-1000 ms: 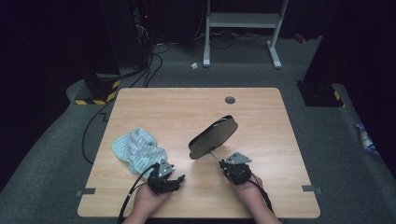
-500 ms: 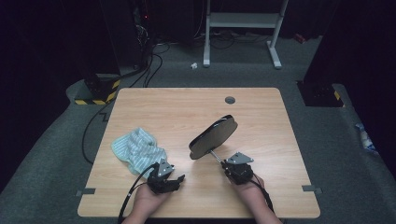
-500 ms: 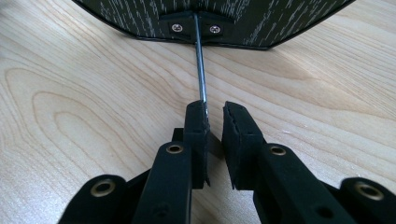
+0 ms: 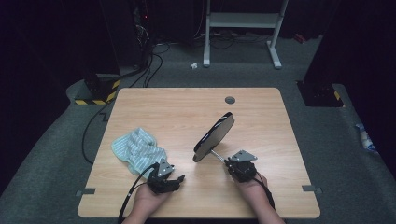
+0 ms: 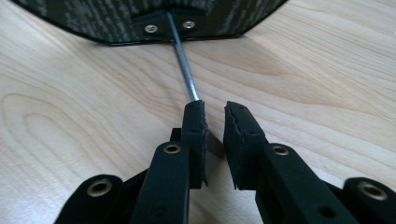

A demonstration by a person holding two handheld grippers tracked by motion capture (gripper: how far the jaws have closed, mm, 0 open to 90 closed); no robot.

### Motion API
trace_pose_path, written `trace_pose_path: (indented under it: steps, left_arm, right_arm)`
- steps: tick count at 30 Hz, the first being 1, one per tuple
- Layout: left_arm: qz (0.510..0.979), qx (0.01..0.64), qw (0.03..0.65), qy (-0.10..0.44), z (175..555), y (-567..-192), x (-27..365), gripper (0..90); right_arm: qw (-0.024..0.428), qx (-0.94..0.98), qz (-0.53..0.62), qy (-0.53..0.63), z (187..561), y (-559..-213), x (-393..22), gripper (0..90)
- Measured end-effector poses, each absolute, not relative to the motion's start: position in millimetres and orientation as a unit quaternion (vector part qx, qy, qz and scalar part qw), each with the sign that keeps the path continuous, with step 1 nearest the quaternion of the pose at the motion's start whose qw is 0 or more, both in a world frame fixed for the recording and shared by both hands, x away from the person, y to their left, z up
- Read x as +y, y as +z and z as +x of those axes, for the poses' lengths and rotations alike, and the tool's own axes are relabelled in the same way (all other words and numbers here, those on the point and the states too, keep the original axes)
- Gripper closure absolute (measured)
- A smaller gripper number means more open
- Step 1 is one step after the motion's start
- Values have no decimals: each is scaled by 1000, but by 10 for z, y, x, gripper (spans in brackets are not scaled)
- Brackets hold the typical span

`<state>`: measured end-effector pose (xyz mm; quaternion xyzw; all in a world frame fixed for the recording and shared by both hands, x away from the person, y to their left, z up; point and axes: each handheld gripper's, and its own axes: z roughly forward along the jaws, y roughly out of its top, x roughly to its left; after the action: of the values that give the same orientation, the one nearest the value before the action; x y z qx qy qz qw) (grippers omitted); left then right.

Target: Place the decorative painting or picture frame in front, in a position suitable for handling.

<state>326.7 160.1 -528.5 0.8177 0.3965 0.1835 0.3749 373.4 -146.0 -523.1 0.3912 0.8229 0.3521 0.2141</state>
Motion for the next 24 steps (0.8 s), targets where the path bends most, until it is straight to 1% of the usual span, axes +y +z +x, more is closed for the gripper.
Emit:
trace_pose_path:
  steps: [11,18,21,24]
  left_arm:
    - [818,396,375,183,3266,-5285,1602,383]
    - [818,397,375,183,3266,-5285,1602,382]
    - [818,396,375,183,3266,-5285,1602,382]
    - [818,397,375,184,3266,-5285,1602,382]
  right_arm:
    - [215,817,401,354,3781,-5221,-1500,770]
    - [208,811,395,378,3730,-5146,-1511,696]
    - [207,813,393,376,3730,-5158,-1472,697]
    - [206,818,391,369,3742,-5188,-1432,717]
